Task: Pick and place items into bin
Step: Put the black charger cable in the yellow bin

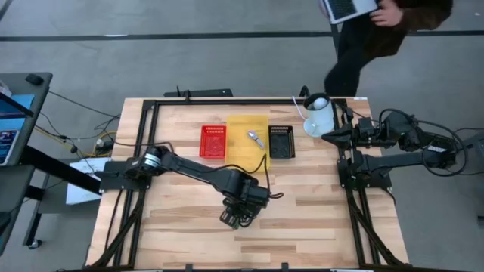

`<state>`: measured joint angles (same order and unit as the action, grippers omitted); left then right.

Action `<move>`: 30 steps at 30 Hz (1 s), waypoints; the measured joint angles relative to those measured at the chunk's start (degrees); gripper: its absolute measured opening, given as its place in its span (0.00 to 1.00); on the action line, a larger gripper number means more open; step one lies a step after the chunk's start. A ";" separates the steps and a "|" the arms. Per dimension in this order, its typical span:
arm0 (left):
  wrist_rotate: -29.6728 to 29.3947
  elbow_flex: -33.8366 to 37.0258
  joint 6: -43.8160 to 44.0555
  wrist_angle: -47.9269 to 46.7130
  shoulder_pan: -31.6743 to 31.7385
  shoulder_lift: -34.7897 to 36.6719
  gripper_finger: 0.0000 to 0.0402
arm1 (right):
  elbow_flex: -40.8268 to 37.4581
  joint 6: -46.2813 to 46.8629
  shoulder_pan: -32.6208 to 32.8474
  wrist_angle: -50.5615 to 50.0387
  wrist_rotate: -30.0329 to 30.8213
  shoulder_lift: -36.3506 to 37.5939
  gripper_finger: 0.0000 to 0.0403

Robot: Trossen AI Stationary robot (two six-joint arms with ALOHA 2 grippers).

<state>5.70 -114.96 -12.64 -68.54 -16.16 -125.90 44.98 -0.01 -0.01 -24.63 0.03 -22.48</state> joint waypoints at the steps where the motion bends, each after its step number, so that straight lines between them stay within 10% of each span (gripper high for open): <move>1: -0.21 0.00 -0.03 -0.11 0.02 -0.35 0.42 | 0.01 0.00 0.00 -0.02 0.00 0.00 0.02; 30: -2.01 -0.04 1.05 4.07 -1.27 -1.80 0.42 | 0.01 0.00 -0.02 -0.65 0.00 0.00 0.02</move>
<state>3.69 -115.00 -11.59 -64.47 -17.43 -127.70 44.99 -0.01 -0.03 -25.28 0.03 -22.48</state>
